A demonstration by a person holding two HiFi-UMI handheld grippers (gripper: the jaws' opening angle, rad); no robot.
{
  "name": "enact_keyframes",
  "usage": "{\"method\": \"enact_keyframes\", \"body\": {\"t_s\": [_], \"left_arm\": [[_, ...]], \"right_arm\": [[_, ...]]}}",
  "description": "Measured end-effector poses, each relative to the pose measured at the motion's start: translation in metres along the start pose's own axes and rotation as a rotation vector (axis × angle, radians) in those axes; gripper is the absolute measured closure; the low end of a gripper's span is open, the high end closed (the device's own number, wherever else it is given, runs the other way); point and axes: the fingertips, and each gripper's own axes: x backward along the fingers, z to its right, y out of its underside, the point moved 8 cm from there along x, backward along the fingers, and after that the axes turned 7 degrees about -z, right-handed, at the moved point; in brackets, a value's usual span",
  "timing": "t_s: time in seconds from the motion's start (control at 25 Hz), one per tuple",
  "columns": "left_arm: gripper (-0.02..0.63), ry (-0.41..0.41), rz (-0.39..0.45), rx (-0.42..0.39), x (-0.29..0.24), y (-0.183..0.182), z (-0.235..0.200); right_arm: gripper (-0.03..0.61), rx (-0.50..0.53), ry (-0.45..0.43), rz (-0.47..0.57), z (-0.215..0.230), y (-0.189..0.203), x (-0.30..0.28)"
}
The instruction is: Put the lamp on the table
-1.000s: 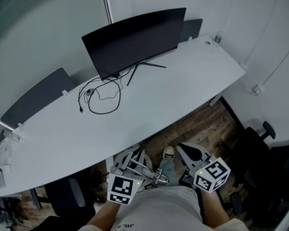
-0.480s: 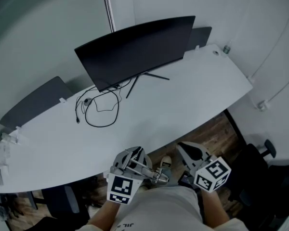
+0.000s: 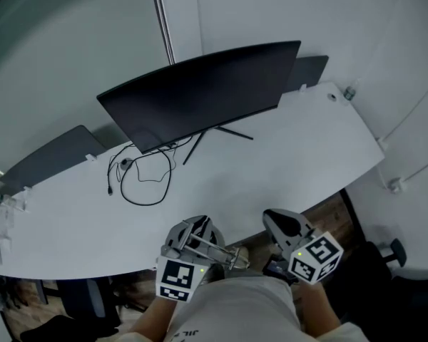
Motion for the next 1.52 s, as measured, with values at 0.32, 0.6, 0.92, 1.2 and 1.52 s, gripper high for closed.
{"method": "enact_keyframes", "body": {"t_s": [0.32, 0.6, 0.92, 1.2, 1.52], "left_arm": [[0.594, -0.059, 0.004, 0.03, -0.045, -0.021, -0.002], [0.594, -0.075, -0.003, 0.04, -0.06, -0.032, 0.001], [0.594, -0.057, -0.002, 0.036, -0.066, -0.036, -0.001], [0.594, -0.012, -0.004, 0.02, -0.075, -0.049, -0.012], [0.594, 0.017, -0.008, 0.005, -0.094, -0.056, -0.03]], "right_arm": [[0.546, 0.017, -0.038, -0.019, 0.057, -0.018, -0.005], [0.546, 0.007, -0.064, -0.033, 0.076, -0.017, -0.007], [0.546, 0.0, -0.058, -0.037, 0.079, -0.018, -0.015], [0.546, -0.015, -0.016, -0.027, 0.08, -0.028, -0.023], [0.546, -0.045, 0.043, -0.034, 0.09, -0.034, -0.029]]}}
